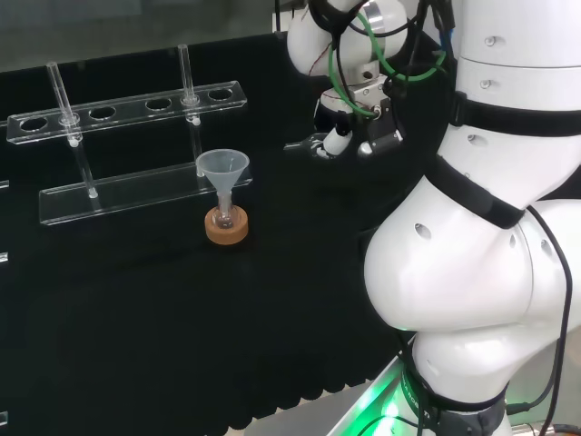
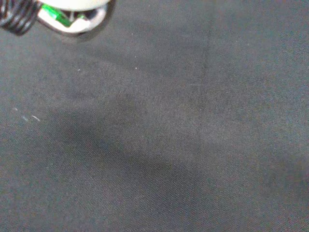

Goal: Pick up the weighing funnel.

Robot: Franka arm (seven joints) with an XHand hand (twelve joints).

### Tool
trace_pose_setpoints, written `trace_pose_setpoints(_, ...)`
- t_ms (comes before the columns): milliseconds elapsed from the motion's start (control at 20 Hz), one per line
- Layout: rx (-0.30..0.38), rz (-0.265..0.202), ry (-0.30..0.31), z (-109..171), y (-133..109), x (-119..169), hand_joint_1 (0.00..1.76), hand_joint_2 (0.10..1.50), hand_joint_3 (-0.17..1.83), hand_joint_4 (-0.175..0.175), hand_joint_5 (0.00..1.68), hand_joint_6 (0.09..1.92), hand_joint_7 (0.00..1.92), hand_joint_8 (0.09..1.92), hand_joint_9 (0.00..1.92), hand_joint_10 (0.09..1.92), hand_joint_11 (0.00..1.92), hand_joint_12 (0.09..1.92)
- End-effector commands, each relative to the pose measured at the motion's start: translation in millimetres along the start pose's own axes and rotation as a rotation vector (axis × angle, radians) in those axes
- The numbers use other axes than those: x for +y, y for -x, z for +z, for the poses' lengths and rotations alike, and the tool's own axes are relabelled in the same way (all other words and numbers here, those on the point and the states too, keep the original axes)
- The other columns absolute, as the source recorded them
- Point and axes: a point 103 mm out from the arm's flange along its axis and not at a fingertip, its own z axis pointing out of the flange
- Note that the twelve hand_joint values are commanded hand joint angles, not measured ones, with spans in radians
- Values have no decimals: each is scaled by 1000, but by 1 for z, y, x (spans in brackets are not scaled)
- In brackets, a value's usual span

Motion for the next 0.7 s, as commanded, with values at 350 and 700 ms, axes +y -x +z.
trace_pose_setpoints(350,66,23,130,-27,12,-24,1118,681,597,175,1288,621,748,623,1093,268,900,972)
trace_pose_setpoints(700,76,11,165,-43,3,-35,1117,683,594,175,1288,620,750,623,1100,265,904,970)
